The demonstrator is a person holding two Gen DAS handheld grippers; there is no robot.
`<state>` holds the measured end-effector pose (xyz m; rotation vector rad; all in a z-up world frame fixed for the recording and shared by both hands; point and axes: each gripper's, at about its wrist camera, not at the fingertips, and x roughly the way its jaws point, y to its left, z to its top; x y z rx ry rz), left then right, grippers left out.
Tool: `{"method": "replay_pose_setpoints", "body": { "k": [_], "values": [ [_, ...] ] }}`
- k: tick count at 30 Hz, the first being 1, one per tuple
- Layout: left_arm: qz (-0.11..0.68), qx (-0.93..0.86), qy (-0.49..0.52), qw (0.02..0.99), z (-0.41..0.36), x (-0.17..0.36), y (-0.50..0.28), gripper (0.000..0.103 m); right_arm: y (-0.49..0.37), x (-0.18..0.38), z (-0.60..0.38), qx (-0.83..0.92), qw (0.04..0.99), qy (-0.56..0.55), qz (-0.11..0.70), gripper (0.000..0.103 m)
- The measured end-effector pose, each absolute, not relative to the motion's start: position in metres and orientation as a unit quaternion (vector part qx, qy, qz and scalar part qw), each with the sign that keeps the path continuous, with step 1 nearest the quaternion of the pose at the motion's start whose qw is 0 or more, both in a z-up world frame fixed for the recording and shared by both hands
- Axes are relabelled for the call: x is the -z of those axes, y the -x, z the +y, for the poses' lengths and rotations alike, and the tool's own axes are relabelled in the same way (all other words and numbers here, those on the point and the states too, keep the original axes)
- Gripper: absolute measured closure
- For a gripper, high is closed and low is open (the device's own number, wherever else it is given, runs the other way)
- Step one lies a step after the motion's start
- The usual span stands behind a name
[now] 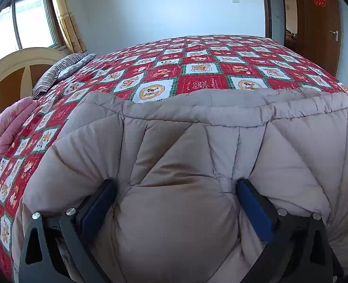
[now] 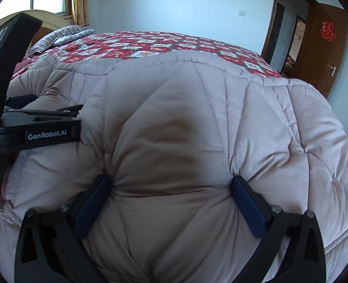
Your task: Fold large clothes
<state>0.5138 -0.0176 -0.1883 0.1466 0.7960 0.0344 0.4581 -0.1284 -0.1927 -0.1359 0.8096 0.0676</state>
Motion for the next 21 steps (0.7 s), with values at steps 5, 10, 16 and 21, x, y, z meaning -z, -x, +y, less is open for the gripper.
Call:
{"method": "replay_pose_setpoints", "body": {
  "k": [5,10,16,21],
  "values": [
    [0.393,-0.020,-0.075,0.916,-0.015,0.182,-0.506,0.001,-0.457,0.193,-0.128,-0.032,0.916,0.067,0.395,0.000],
    [0.356,-0.037,-0.067,0.931,0.016,0.144,-0.445,0.001,-0.456,0.193,-0.126,-0.028,0.915,0.074,0.395,0.000],
    [0.332,-0.067,-0.009,0.941,0.092,0.125,-0.348,0.001,-0.421,0.174,-0.124,-0.033,0.924,0.061,0.377,0.000],
    [0.346,-0.038,0.100,0.932,0.128,0.140,-0.311,0.001,-0.371,0.163,-0.113,-0.043,0.934,0.058,0.349,0.000]
  ]
}}
